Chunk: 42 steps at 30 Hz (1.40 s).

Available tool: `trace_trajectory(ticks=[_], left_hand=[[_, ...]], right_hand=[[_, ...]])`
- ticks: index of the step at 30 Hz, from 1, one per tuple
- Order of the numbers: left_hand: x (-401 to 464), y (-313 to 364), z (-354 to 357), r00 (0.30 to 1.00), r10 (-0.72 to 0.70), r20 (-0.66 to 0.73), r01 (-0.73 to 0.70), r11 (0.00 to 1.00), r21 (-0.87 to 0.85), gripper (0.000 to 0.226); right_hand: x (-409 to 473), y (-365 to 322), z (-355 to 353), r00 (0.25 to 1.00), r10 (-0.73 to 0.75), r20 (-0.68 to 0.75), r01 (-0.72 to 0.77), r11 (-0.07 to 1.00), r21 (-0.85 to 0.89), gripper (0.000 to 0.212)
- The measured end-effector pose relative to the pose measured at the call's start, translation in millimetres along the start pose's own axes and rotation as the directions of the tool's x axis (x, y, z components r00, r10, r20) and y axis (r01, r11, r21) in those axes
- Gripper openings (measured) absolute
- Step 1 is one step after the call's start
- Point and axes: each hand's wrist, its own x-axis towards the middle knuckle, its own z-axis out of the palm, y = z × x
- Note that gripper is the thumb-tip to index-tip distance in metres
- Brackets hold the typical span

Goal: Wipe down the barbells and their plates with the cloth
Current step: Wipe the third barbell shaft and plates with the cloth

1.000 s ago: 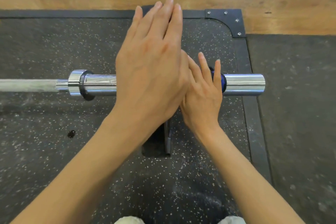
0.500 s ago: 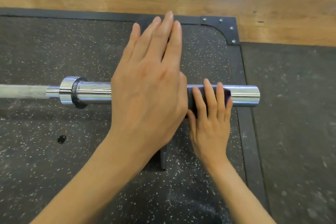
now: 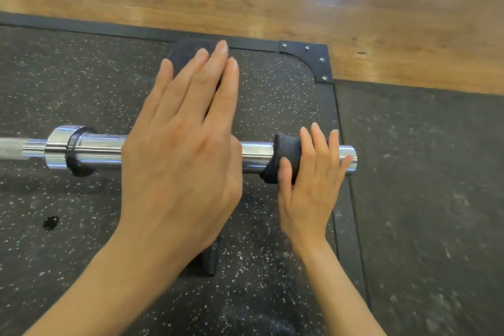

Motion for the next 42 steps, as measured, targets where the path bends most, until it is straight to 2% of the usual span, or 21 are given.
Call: trace_trajectory(ticks=[2, 7, 11, 14, 18, 20, 23, 25, 27, 29, 31, 33, 34, 35, 38, 39, 41, 42], left_hand=[[1.4, 0.2, -0.8, 0.999, -0.003, 0.041, 0.003, 1.000, 0.003, 0.062], [-1.9, -1.0, -0.4, 1.000, -0.005, 0.030, 0.006, 1.000, -0.016, 0.062], [-8.0, 1.3, -3.5, 0.999, 0.012, 0.043, -0.011, 0.999, -0.034, 0.064], [-7.4, 1.6, -5.6, 0.997, 0.009, 0.073, -0.007, 1.000, -0.029, 0.064], [-12.8, 0.6, -5.0, 0.998, 0.002, 0.061, 0.001, 0.999, -0.047, 0.064], [-17.2, 2.7, -5.9, 0.999, 0.011, 0.048, -0.009, 0.999, -0.046, 0.065], [-18.7, 4.0, -6.2, 0.998, 0.013, 0.068, -0.011, 1.000, -0.025, 0.066], [-20.4, 4.3, -6.6, 0.997, 0.004, 0.071, -0.002, 1.000, -0.024, 0.065], [-22.0, 4.1, -6.9, 0.998, 0.006, 0.066, -0.004, 1.000, -0.030, 0.065], [-25.8, 4.9, -6.9, 0.998, 0.004, 0.057, -0.002, 0.999, -0.035, 0.066], [-30.6, 7.3, -7.4, 0.999, 0.007, 0.038, -0.006, 0.999, -0.042, 0.066], [-33.8, 8.3, -8.5, 0.999, 0.017, 0.041, -0.016, 0.999, -0.030, 0.066], [-36.5, 8.3, -9.0, 0.999, 0.023, 0.049, -0.022, 1.000, -0.018, 0.065], [-39.4, 8.7, -9.4, 0.998, 0.027, 0.051, -0.026, 1.000, -0.013, 0.065], [-47.3, 10.5, -10.7, 0.999, 0.038, 0.019, -0.038, 0.999, -0.006, 0.064], [-49.7, 10.5, -10.6, 0.999, 0.042, 0.014, -0.042, 0.999, -0.005, 0.064], [-56.6, 11.4, -10.6, 0.999, 0.035, -0.007, -0.035, 0.999, -0.001, 0.064], [-61.6, 13.2, -9.9, 0.999, 0.028, -0.022, -0.028, 1.000, 0.001, 0.063]], right_hand=[[28.5, 0.3, -4.3, 0.998, 0.065, -0.009, -0.065, 0.997, -0.046, 0.055], [5.5, 10.5, -18.5, 0.999, -0.033, 0.041, 0.033, 0.999, -0.006, 0.050], [13.6, 7.5, -18.6, 0.994, 0.087, 0.069, -0.083, 0.995, -0.051, 0.051], [49.7, 7.8, -22.2, 0.965, 0.173, 0.195, -0.159, 0.983, -0.088, 0.051], [3.1, 16.9, -33.7, 0.990, 0.001, 0.138, 0.001, 1.000, -0.015, 0.047], [-26.0, 17.5, -36.0, 0.994, -0.013, 0.112, 0.012, 1.000, 0.012, 0.053], [12.5, 18.5, -33.0, 0.980, 0.104, 0.169, -0.099, 0.994, -0.041, 0.055], [52.6, 16.2, -39.5, 0.925, 0.213, 0.315, -0.181, 0.975, -0.130, 0.054], [56.0, 19.9, -45.4, 0.905, 0.204, 0.374, -0.139, 0.971, -0.195, 0.054], [25.9, 18.9, -52.5, 0.936, 0.102, 0.337, -0.049, 0.986, -0.162, 0.046], [-6.3, 14.5, -58.2, 0.961, 0.007, 0.275, 0.024, 0.994, -0.108, 0.056], [1.8, 17.7, -53.3, 0.954, -0.020, 0.298, 0.072, 0.984, -0.164, 0.058], [17.9, 14.1, -52.2, 0.935, 0.004, 0.354, 0.073, 0.976, -0.205, 0.059], [39.2, 9.1, -51.3, 0.883, 0.078, 0.464, 0.051, 0.964, -0.260, 0.062], [80.6, -2.9, -49.9, 0.677, 0.212, 0.705, 0.050, 0.942, -0.331, 0.061], [76.2, -1.8, -49.5, 0.682, 0.189, 0.706, 0.094, 0.935, -0.341, 0.053], [36.6, 1.7, -57.4, 0.793, 0.017, 0.609, 0.201, 0.937, -0.287, 0.035], [12.9, -1.2, -65.5, 0.855, -0.019, 0.518, 0.171, 0.954, -0.247, 0.037]])
